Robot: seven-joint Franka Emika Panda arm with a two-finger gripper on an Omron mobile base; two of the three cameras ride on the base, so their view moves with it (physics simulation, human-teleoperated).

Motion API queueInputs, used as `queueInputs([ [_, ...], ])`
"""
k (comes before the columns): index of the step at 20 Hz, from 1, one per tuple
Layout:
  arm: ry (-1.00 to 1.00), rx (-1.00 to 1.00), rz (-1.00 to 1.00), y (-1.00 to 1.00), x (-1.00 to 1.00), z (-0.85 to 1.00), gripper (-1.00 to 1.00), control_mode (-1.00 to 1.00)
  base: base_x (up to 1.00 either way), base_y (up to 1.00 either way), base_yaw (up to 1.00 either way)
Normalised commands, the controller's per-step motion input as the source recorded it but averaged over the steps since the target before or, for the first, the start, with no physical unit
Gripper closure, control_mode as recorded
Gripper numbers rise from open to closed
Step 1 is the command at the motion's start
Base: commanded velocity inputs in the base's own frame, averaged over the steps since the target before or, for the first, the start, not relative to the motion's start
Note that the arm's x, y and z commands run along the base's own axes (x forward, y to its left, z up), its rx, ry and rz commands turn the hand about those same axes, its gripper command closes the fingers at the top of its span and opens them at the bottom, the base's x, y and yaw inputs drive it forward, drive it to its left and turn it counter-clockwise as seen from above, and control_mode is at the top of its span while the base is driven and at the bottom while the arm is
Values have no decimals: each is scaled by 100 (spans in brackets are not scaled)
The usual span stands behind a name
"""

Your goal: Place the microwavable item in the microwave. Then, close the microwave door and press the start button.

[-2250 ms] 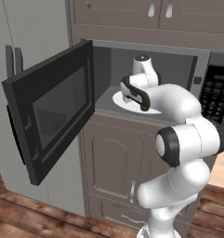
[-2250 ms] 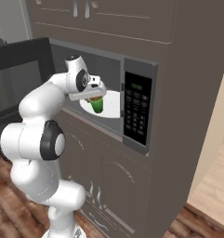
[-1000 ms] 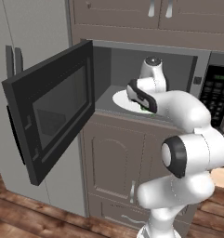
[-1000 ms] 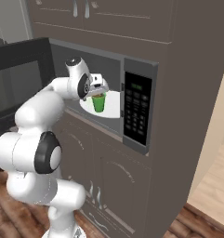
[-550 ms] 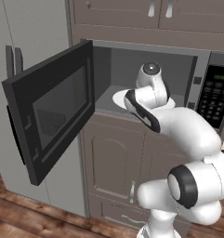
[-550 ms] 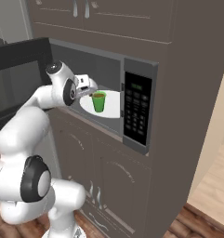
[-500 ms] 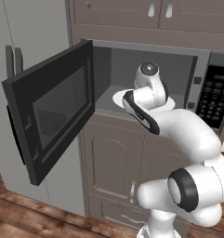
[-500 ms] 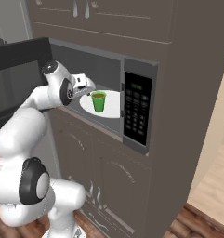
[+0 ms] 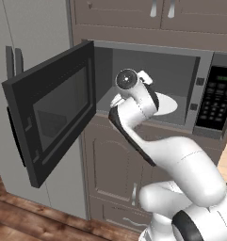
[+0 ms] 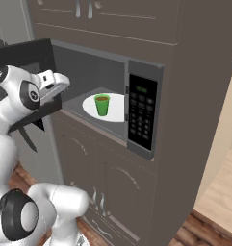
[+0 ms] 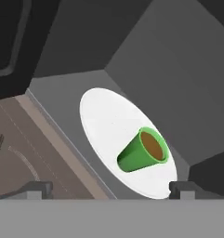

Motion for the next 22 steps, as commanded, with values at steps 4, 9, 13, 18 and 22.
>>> queueInputs([
  [4,-34,-19,0,19,-100,-11,-100,-100,0,0,0],
  [9,-30,-20,0,23,-100,-26,-100,-100,0,0,0],
  [13,-15,-22,1,62,-100,-3,-100,-100,0,0,0],
  [18,-9,-23,0,97,-100,0,-100,-100,0,0,0],
  [22,-7,-22,0,99,-99,0,-100,-100,0,0,0],
])
